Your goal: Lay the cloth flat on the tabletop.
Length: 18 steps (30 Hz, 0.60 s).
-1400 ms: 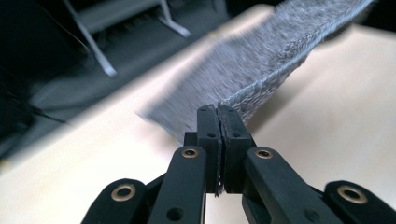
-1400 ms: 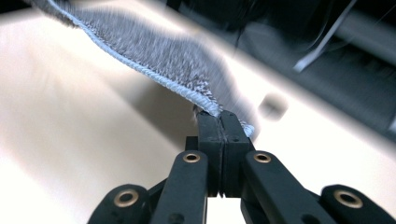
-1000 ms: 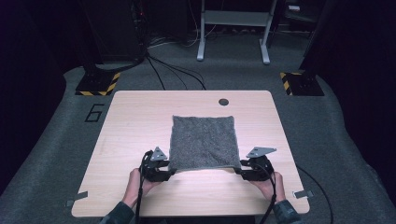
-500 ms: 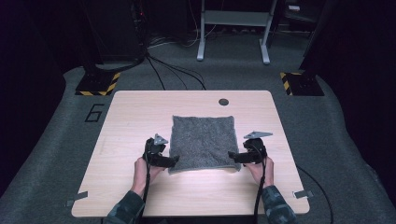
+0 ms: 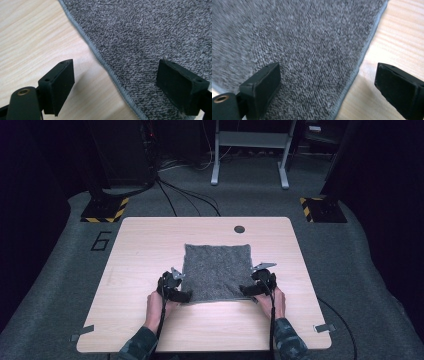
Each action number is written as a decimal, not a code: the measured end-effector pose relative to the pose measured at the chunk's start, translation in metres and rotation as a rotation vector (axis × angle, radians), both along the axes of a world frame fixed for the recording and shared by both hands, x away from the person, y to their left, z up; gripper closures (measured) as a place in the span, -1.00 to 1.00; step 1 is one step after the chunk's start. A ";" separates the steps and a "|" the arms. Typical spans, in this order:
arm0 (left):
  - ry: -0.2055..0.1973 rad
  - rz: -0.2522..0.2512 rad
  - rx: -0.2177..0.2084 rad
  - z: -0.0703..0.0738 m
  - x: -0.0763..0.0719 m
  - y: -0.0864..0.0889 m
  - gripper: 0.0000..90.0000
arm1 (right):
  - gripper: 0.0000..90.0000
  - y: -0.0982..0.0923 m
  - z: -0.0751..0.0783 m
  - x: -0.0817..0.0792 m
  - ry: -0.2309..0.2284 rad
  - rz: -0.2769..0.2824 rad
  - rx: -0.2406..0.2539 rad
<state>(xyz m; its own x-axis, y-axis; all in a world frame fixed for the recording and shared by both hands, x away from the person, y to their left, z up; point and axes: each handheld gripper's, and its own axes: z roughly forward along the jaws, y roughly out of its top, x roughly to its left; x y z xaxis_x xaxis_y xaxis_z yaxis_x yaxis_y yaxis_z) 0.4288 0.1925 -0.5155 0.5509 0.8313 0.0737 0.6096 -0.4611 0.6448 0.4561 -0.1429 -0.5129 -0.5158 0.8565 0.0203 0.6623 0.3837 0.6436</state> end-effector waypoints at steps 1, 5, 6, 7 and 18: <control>-0.001 -0.002 -0.006 0.000 -0.001 0.001 -0.67 | -0.86 0.000 -0.001 -0.001 -0.005 0.000 0.000; 0.000 -0.004 -0.001 0.000 -0.006 0.003 -0.67 | -0.87 0.000 -0.005 -0.004 -0.002 0.014 -0.030; 0.000 -0.006 -0.011 -0.001 -0.007 0.004 -0.67 | -0.87 -0.001 -0.005 -0.005 0.003 0.009 -0.021; -0.003 -0.001 -0.018 -0.001 -0.009 0.004 -0.67 | -0.87 -0.002 -0.005 -0.006 0.002 0.011 -0.021; 0.011 -0.004 -0.034 -0.002 -0.023 0.012 -0.67 | -0.89 -0.006 -0.007 -0.021 -0.005 0.029 -0.017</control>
<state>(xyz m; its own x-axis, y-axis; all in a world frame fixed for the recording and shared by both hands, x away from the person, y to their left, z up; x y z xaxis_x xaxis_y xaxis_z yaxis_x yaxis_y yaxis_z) 0.4060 0.2044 -0.5177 0.5547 0.8311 0.0398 0.6148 -0.4417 0.6533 0.4352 -0.1485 -0.5195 -0.5403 0.8415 0.0034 0.6476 0.4132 0.6402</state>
